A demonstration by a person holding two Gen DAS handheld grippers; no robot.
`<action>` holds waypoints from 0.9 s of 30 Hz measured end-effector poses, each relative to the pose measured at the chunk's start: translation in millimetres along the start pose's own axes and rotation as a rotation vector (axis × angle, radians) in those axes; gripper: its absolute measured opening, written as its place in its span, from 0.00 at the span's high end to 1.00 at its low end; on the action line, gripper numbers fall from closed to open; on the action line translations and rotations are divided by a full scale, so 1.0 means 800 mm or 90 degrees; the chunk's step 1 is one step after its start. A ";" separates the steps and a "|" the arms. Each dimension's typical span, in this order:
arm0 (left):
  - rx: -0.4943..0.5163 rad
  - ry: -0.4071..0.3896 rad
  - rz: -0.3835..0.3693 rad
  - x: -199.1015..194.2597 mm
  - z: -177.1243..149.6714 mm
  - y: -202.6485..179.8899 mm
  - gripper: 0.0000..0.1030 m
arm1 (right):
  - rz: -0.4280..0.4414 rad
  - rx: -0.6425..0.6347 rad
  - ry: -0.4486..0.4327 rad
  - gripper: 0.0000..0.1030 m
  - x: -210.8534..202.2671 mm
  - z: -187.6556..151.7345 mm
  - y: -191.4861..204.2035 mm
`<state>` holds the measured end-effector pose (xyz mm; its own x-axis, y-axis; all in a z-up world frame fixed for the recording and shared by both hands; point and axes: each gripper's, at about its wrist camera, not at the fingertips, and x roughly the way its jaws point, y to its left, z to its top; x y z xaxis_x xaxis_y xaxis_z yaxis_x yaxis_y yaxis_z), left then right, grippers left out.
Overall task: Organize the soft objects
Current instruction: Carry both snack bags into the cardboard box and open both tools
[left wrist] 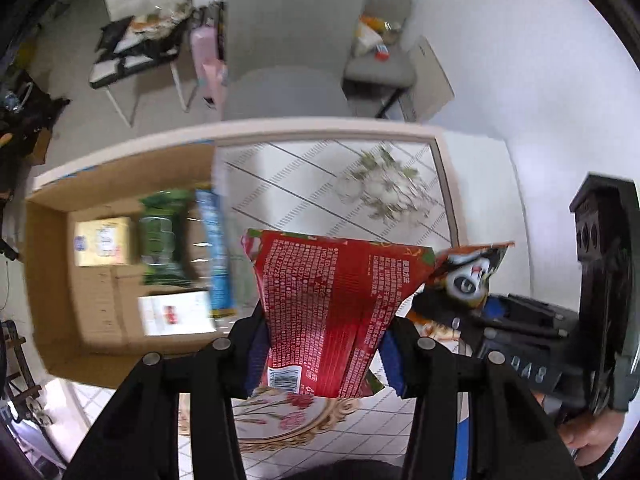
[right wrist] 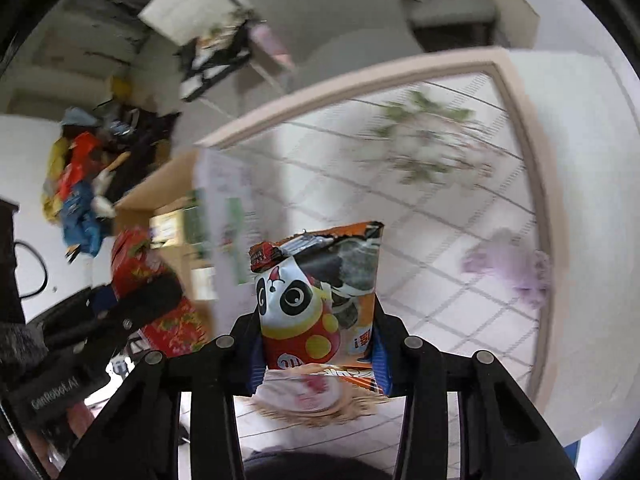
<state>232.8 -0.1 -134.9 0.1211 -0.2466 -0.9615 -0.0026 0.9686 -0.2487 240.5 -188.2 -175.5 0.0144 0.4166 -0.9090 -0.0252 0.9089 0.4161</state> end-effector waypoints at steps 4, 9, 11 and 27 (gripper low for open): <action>-0.015 -0.026 0.042 -0.039 -0.006 0.066 0.57 | 0.022 -0.054 -0.001 0.57 0.006 -0.014 0.091; -0.061 -0.025 0.071 -0.056 -0.018 0.162 0.57 | 0.047 -0.091 0.036 0.57 0.058 -0.027 0.194; -0.080 -0.012 0.084 -0.053 -0.023 0.203 0.57 | 0.048 -0.099 0.054 0.57 0.084 -0.030 0.227; -0.186 0.136 0.067 0.058 -0.056 0.380 0.57 | -0.014 -0.145 0.141 0.57 0.262 -0.036 0.344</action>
<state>193.3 281.5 -260.4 -0.1045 -0.1769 -0.9787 -0.2905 0.9466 -0.1401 207.8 148.8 -251.8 -0.2005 0.3596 -0.9113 -0.2512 0.8802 0.4026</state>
